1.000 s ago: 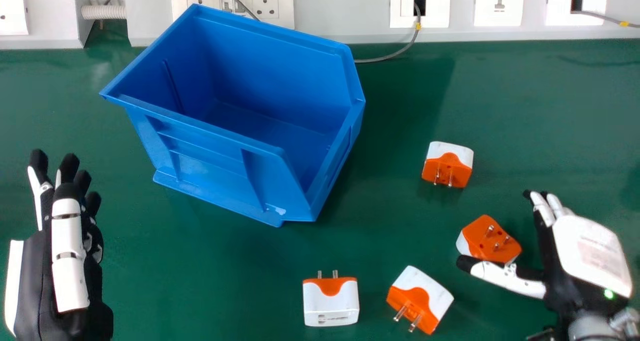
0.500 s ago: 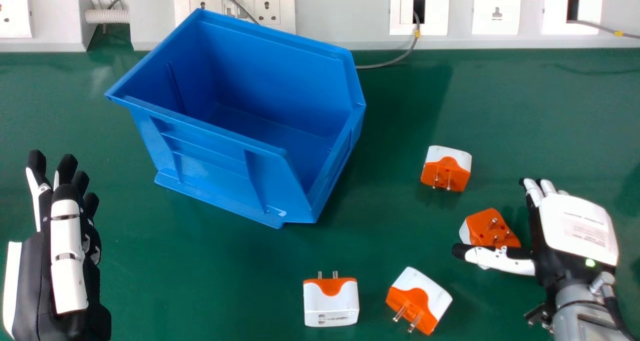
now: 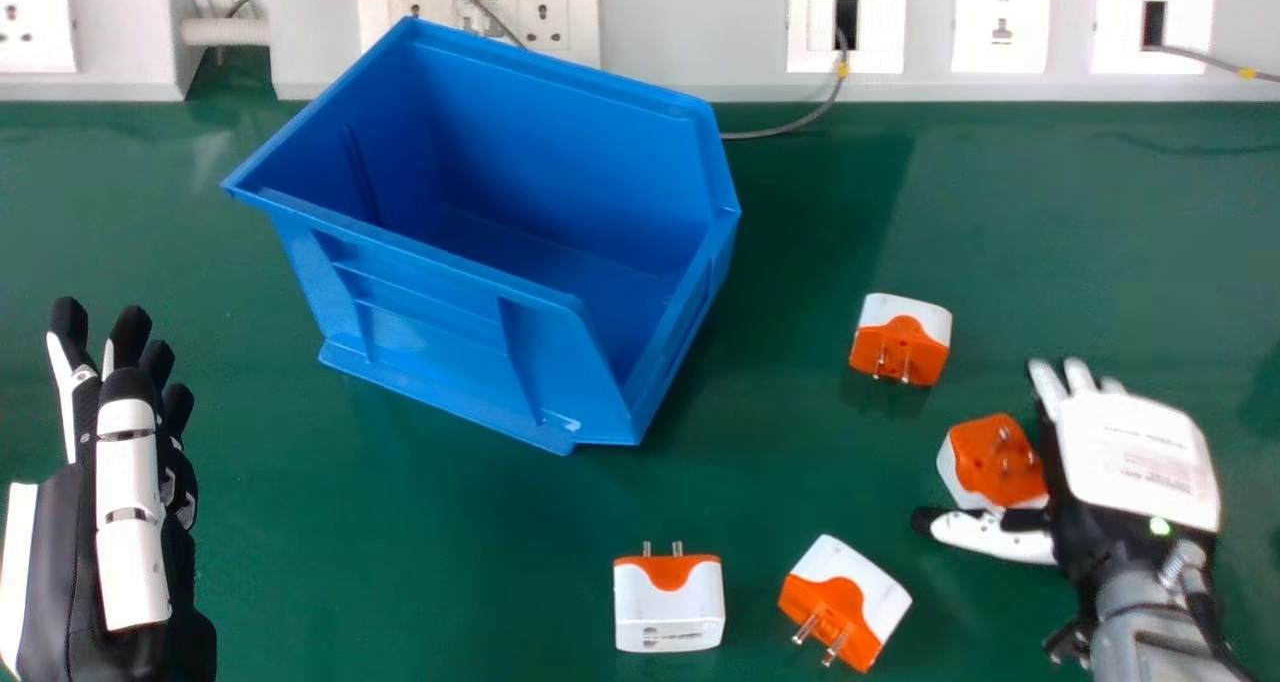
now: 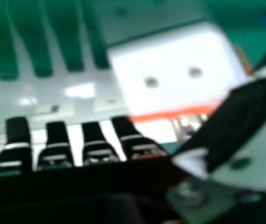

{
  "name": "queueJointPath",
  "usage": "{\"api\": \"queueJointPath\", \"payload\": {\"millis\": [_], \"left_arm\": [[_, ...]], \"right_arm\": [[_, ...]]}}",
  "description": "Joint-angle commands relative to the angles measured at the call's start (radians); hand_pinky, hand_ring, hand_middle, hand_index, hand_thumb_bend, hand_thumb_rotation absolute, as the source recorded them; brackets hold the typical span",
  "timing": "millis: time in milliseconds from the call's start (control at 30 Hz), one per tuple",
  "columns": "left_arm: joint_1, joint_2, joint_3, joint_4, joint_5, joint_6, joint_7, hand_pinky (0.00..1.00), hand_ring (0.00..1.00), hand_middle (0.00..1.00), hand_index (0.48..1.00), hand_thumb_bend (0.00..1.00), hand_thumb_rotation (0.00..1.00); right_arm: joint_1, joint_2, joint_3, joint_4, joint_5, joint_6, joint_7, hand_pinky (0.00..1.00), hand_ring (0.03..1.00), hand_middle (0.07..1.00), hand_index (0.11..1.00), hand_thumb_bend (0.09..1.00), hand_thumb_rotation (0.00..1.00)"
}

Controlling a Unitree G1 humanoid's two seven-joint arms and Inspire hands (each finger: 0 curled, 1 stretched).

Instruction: Pick all objects and put in blue box

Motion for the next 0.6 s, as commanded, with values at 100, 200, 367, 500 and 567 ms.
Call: {"api": "queueJointPath", "payload": {"millis": [100,200,367,500,567], "left_arm": [[0.008,0.006,-0.001,-0.026,-0.009,-0.011,-0.011,1.0,1.0,1.0,1.0,0.23,1.0],[0.008,0.002,-0.002,-0.024,-0.012,-0.01,-0.011,1.0,1.0,1.0,1.0,0.23,1.0],[-0.001,-0.002,-0.005,-0.014,-0.004,-0.012,-0.005,1.0,1.0,1.0,1.0,0.22,1.0],[-0.004,-0.003,-0.008,-0.02,0.012,-0.006,0.006,1.0,1.0,1.0,1.0,0.23,1.0],[-0.003,-0.004,-0.009,-0.022,0.009,-0.005,0.009,1.0,1.0,1.0,1.0,0.22,1.0]], "right_arm": [[0.105,-0.054,0.004,-0.123,-0.032,0.051,0.081,0.83,0.923,0.951,0.921,0.733,0.62],[0.137,-0.071,-0.008,-0.188,-0.039,0.063,0.1,0.83,0.917,0.947,0.913,0.73,0.6],[0.162,-0.093,-0.035,-0.238,-0.048,0.062,0.112,0.82,0.91,0.94,0.905,0.731,0.59],[0.154,-0.106,-0.043,-0.227,-0.045,0.062,0.128,0.81,0.903,0.935,0.902,0.734,0.59],[0.15,-0.108,-0.047,-0.222,-0.043,0.058,0.132,0.81,0.906,0.938,0.906,0.727,0.59]]}}
